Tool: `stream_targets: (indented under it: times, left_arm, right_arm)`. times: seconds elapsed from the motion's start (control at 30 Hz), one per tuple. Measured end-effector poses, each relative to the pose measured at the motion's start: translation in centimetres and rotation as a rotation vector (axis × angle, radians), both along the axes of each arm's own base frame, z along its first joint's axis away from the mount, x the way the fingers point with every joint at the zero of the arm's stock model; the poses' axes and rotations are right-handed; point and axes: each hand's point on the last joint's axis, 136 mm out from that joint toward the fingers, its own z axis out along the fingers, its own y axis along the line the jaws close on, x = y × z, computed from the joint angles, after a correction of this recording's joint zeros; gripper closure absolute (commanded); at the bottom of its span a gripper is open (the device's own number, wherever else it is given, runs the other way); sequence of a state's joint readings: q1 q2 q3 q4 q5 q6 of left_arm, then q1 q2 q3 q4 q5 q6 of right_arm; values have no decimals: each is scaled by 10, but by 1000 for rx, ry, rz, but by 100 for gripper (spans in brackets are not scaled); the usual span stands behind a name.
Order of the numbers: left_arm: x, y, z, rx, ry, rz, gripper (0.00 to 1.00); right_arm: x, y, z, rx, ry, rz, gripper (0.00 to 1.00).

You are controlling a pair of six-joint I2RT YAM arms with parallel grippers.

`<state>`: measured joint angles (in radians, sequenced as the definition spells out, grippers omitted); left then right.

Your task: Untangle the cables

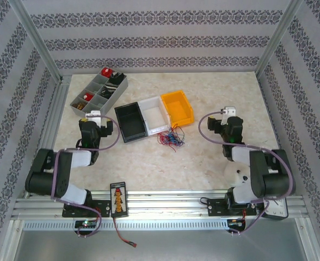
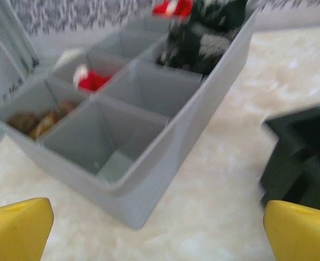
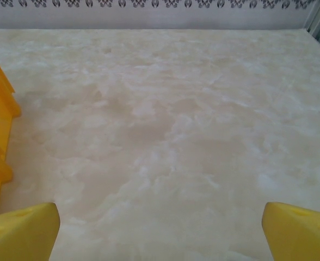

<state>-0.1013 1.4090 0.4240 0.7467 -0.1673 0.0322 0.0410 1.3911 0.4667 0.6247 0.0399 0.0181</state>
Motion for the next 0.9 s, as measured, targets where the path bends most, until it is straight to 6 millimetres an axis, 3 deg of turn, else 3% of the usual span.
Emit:
stream_targets:
  times: [0.03, 0.13, 0.2, 0.27, 0.33, 0.4, 0.53, 0.7, 0.9]
  left_arm:
    - [1, -6, 20, 1, -35, -9, 1]
    - [-2, -19, 80, -37, -152, 5, 1]
    - [-5, -33, 102, -92, -168, -6, 1]
    - [-7, -58, 112, -146, -147, -47, 1]
    - [-13, -99, 109, -198, -93, -138, 1]
    - [-24, -140, 96, -241, -22, -240, 0]
    - [-51, -204, 52, -294, 142, -391, 1]
    - [-69, -241, 15, -294, 272, -461, 2]
    - [-71, -266, -7, -335, 356, -491, 4]
  right_arm:
    - [1, 6, 19, 0, -16, 6, 47]
    - [0, 39, 83, 22, -100, 47, 40]
    - [-7, 71, 116, 56, -126, 104, 40]
    - [-17, 104, 131, 81, -109, 170, 39]
    - [-30, 137, 124, 91, -44, 237, 39]
    - [-44, 162, 104, 90, 50, 294, 40]
    - [-69, 187, 50, 53, 256, 344, 63]
    - [-83, 188, 22, 72, 385, 334, 70]
    - [-83, 178, -4, 181, 510, 266, 75]
